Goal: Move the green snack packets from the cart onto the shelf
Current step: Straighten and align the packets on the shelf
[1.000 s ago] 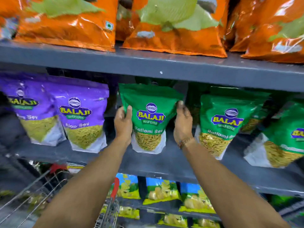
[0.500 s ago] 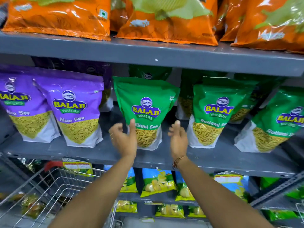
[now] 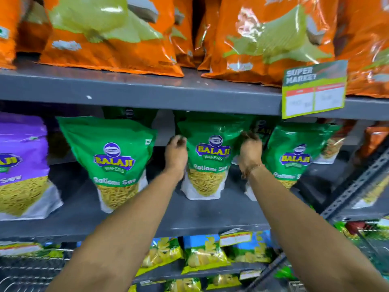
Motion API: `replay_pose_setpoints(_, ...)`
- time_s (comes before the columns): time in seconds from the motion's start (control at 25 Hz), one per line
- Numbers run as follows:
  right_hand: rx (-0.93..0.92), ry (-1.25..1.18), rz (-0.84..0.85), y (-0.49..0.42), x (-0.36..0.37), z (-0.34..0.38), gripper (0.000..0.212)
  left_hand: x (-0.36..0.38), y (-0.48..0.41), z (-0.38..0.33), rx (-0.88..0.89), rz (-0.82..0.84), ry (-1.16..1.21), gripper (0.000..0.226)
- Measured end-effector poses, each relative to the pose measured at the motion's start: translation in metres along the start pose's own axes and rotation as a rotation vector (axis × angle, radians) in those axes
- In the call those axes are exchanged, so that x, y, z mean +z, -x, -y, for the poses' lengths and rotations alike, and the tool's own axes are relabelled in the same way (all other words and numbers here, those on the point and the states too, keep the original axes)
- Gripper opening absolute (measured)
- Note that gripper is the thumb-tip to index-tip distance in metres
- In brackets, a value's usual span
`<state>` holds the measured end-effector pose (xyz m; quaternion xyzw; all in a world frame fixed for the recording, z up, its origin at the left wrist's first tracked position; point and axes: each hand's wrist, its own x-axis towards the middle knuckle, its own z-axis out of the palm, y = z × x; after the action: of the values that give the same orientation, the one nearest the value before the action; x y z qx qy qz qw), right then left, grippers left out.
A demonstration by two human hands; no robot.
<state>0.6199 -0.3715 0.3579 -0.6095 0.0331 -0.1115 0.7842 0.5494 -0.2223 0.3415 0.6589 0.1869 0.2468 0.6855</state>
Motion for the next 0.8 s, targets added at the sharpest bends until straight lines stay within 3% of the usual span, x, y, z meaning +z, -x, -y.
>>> replay_pose_setpoints(0.08,-0.005,0.027,0.048,0.001,-0.007,-0.015,0.015,0.002,0.002,0.009,0.036,-0.06,0.049,0.029)
replay_pose_setpoints(0.2,0.164,0.036,0.255,0.031,-0.02,-0.046,0.064,-0.003,0.028,0.039,-0.096,0.064,0.038,0.054)
replay_pose_setpoints(0.24,0.192,0.061,0.351,0.04,-0.025,-0.055,0.067,-0.006,0.033,0.053,-0.117,0.167,0.017,0.06)
replay_pose_setpoints(0.32,0.153,0.189,0.435,0.058,-0.032,-0.06,0.049,-0.011,0.041,0.076,-0.125,0.253,-0.058,0.07)
replay_pose_setpoints(0.4,0.116,0.21,0.409,0.067,-0.04,-0.062,0.032,-0.015,0.047,0.084,-0.131,0.196,-0.15,0.078)
replay_pose_setpoints(0.56,0.114,0.232,0.429,0.078,-0.056,-0.055,0.04,-0.004,0.067,0.087,-0.08,0.123,-0.115,0.078)
replay_pose_setpoints(0.64,0.101,0.224,0.302,0.083,-0.069,-0.052,0.035,0.004,0.082,0.086,0.006,-0.115,-0.127,0.082)
replay_pose_setpoints(0.72,0.078,0.134,0.021,0.079,-0.091,-0.046,0.032,0.017,0.103,0.093,0.103,-0.368,-0.2,0.062)
replay_pose_setpoints(0.8,0.067,0.083,-0.293,0.062,-0.118,-0.03,0.035,0.051,0.134,0.088,0.116,-0.229,-0.225,0.043)
